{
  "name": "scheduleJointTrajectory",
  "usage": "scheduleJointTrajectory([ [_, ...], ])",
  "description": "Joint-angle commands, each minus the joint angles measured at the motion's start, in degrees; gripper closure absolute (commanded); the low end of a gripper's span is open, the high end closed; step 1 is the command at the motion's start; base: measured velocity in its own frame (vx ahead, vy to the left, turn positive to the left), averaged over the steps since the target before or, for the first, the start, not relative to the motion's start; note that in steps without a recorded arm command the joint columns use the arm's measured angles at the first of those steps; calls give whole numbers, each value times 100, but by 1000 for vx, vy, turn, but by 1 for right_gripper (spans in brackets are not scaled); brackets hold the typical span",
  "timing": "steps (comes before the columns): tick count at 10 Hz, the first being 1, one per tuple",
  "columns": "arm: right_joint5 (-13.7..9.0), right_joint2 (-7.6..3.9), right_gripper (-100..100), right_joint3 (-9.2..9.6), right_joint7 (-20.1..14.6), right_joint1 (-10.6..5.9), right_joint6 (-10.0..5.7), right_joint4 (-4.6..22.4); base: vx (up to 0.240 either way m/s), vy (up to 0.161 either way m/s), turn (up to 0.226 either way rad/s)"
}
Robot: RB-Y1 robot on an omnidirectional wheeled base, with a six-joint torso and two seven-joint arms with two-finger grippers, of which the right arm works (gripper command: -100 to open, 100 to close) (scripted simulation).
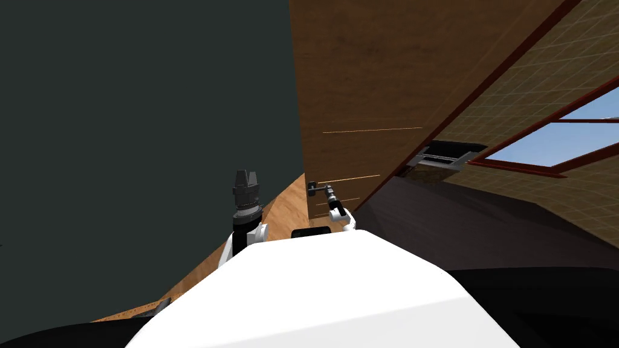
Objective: Push the door open
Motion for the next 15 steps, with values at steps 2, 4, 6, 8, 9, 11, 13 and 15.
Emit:
scheduleJointTrajectory([
  [2,-153,-21,100,-3,145,92,-17,-127,188,133,-232],
  [4,-247,33,100,63,244,153,-19,-184,173,128,-223],
  [6,-331,95,100,120,331,207,-20,-235,153,126,-185],
  [8,-399,159,100,168,403,251,-21,-276,137,157,-169],
  [9,-429,189,100,188,434,270,-21,-294,96,133,-133],
  [11,-461,229,100,210,468,292,-21,-314,106,136,-95],
  [13,-476,197,100,128,476,317,-56,-322,61,97,-57],
  [15,-495,46,100,-26,500,290,-53,-308,148,56,-76],
])
